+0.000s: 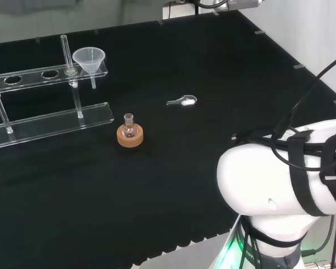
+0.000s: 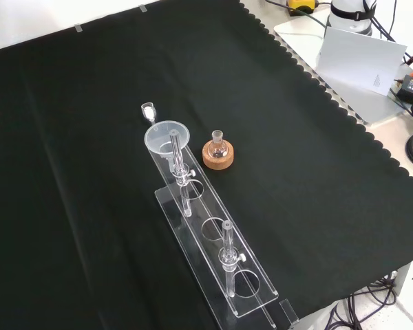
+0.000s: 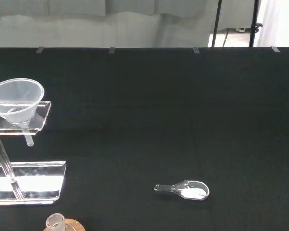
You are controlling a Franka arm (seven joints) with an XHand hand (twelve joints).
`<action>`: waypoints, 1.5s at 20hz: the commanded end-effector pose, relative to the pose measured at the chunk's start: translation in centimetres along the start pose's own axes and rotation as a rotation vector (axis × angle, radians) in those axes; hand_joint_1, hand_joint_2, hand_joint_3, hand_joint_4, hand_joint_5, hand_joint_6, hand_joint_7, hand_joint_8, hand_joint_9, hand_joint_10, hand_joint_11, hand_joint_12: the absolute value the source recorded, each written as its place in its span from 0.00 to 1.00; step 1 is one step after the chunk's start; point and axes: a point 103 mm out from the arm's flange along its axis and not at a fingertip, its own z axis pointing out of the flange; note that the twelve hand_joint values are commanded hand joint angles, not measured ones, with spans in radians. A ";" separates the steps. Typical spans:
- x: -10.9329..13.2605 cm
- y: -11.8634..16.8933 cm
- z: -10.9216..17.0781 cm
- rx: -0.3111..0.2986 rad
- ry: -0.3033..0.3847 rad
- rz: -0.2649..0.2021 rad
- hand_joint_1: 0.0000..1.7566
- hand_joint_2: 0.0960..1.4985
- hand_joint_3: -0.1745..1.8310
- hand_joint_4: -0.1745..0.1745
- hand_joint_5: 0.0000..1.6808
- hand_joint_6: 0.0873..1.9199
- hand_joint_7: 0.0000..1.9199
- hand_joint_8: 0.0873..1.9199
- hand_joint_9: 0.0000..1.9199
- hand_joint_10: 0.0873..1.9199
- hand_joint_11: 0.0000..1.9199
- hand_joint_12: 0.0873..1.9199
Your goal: Pick up the funnel from the transparent funnel stand.
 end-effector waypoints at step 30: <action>2.4 12.1 5.1 0.053 -0.003 -0.070 0.00 0.79 0.28 0.53 0.15 0.00 0.02 0.25 0.12 0.30 0.09 0.68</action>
